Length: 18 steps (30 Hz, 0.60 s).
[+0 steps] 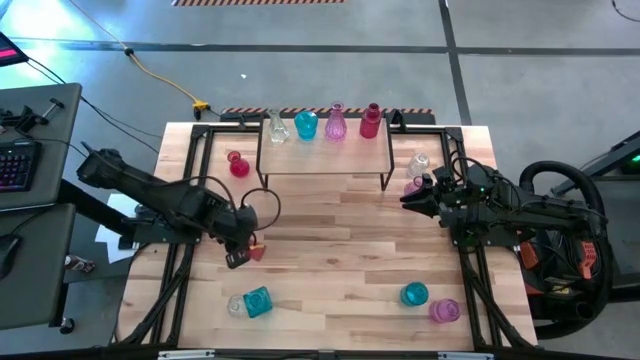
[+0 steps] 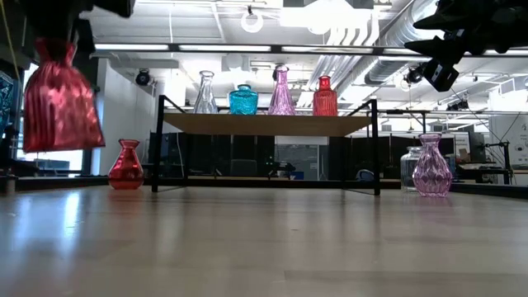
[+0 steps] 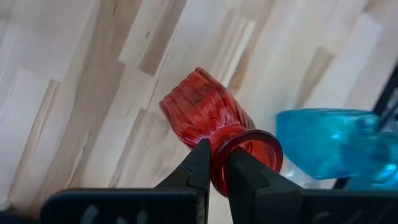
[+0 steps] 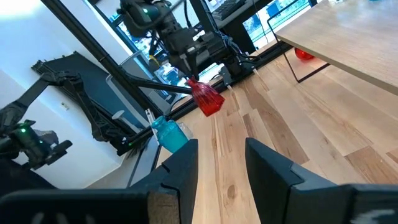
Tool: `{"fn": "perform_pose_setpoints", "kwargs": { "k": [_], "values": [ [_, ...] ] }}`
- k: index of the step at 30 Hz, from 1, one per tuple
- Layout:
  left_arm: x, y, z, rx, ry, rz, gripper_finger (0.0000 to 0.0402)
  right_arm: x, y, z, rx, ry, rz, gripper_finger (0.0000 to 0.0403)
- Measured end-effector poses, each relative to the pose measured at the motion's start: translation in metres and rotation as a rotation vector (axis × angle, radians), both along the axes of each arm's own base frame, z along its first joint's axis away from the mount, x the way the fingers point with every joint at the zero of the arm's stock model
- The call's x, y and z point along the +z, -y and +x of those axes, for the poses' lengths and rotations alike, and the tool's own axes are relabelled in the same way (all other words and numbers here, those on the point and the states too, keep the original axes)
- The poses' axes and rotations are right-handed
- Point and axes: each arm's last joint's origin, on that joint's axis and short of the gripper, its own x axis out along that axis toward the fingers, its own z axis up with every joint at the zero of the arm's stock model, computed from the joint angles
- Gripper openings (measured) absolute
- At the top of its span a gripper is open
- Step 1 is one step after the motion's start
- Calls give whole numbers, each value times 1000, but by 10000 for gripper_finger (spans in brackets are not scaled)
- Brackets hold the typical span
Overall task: Sort vases onto shelf
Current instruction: Put the bottom red flower vase on the shelf aligned with the other red flower vase
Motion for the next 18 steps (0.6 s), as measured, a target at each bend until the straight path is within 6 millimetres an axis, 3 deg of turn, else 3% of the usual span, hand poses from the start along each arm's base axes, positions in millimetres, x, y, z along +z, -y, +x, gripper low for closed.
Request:
{"fn": "perform_pose_setpoints", "kwargs": {
  "k": [5, 9, 15, 18],
  "values": [
    [17, 1, 4, -19, 61, -16, 18, 0, 0, 0, -16, 0, -2, 114],
    [28, 2, 5, -40, 98, -22, 18, 1, 4, 0, -150, 6, 32, 114],
    [37, 3, 7, -59, 131, -26, 18, 1, 8, 0, -308, 13, 370, 114],
    [37, 3, 6, -59, 132, -27, 19, 1, 8, 0, -314, 14, 427, 114]
  ]
}}
